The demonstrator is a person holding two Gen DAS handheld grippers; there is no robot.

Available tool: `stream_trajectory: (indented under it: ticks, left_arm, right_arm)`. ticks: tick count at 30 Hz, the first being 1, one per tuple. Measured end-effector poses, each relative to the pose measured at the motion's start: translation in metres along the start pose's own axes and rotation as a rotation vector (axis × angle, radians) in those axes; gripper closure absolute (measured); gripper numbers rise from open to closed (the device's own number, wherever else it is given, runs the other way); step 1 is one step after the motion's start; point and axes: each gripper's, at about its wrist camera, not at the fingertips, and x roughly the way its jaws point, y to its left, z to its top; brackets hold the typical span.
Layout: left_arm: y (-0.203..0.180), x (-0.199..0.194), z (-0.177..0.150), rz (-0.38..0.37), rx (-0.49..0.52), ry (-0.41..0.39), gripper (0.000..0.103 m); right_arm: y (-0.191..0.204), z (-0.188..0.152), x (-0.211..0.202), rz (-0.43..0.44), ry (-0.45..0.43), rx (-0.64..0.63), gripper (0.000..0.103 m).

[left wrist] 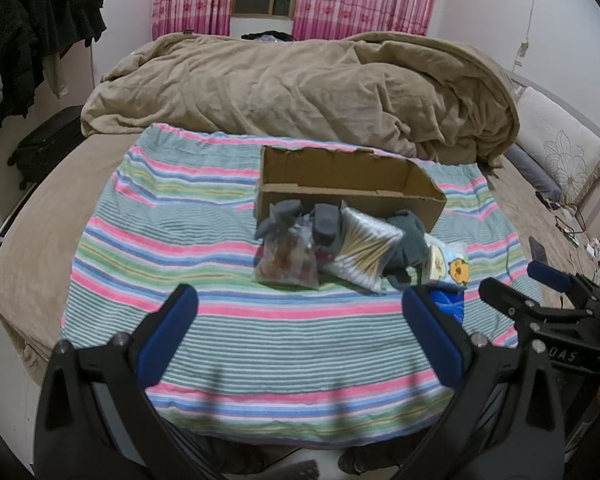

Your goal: Organize objects

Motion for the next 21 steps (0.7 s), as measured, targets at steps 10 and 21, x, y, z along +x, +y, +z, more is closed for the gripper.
stream_trajectory:
  ticks: [10,21]
  left_arm:
    - [0.0003,0.0023,0.001,-0.001,0.001,0.006,0.0]
    - [-0.0009,0.0041,0.001,0.0,0.002,0.009,0.0]
  right_arm:
    - [-0.001,-0.0012,0.0021,0.004,0.004,0.005,0.001]
    - [-0.0021,-0.0019,0.0056,0.007,0.008,0.01,0.001]
